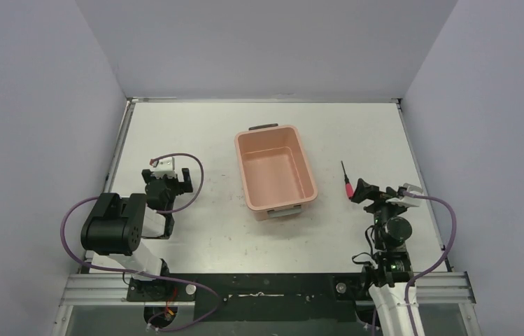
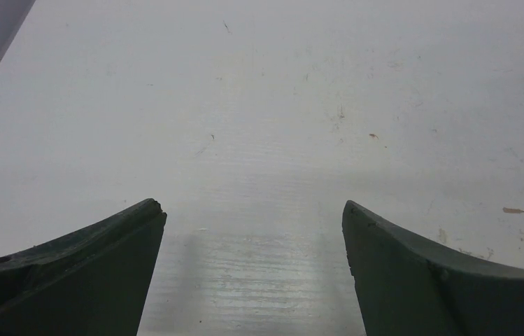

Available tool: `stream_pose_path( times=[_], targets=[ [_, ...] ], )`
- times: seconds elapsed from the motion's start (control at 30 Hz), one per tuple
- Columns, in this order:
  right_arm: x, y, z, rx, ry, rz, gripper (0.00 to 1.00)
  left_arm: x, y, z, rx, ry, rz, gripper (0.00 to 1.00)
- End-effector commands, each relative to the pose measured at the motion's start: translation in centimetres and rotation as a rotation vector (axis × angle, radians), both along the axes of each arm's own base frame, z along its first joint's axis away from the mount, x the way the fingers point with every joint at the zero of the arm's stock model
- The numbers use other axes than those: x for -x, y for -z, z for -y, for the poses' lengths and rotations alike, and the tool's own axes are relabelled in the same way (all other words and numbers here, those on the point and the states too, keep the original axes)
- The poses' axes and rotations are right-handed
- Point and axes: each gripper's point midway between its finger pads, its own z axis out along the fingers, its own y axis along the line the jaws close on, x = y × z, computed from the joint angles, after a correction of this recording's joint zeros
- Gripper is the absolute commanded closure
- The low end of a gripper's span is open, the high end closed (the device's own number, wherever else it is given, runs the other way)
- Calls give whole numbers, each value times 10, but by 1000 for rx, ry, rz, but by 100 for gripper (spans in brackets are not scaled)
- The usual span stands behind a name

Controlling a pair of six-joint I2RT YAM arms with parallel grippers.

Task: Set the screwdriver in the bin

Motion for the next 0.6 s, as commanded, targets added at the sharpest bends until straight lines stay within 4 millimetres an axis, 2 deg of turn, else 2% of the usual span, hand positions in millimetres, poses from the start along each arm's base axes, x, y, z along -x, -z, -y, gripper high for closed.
stream_pose_path(
  times=[0.0,0.03,0.17,0.23,0.3,0.33,0.43,0.57],
  targets=[
    [2,-76,11,-3,61,107,0,-10,-18,0,2,-8,63,3],
    [3,-100,14,6,75,121,0,-10,-18,0,3,-8,63,3],
    [-9,-146,22,65,113,9,0,-10,-19,0,3,-8,63,3],
    [-23,-160,23,102,107,-100,0,-10,-18,0,3,-8,62,3],
    [-39,-165,21,136,86,-239,0,-10,-19,0,3,-8,63,3],
    [-53,-155,21,151,76,-350,0,-10,-18,-1,3,-9,63,3],
    [-72,-137,17,172,35,-578,0,-10,-18,0,2,-8,62,3],
    [-92,-82,8,181,-47,-817,0,-10,-18,0,3,-9,62,3]
  ],
)
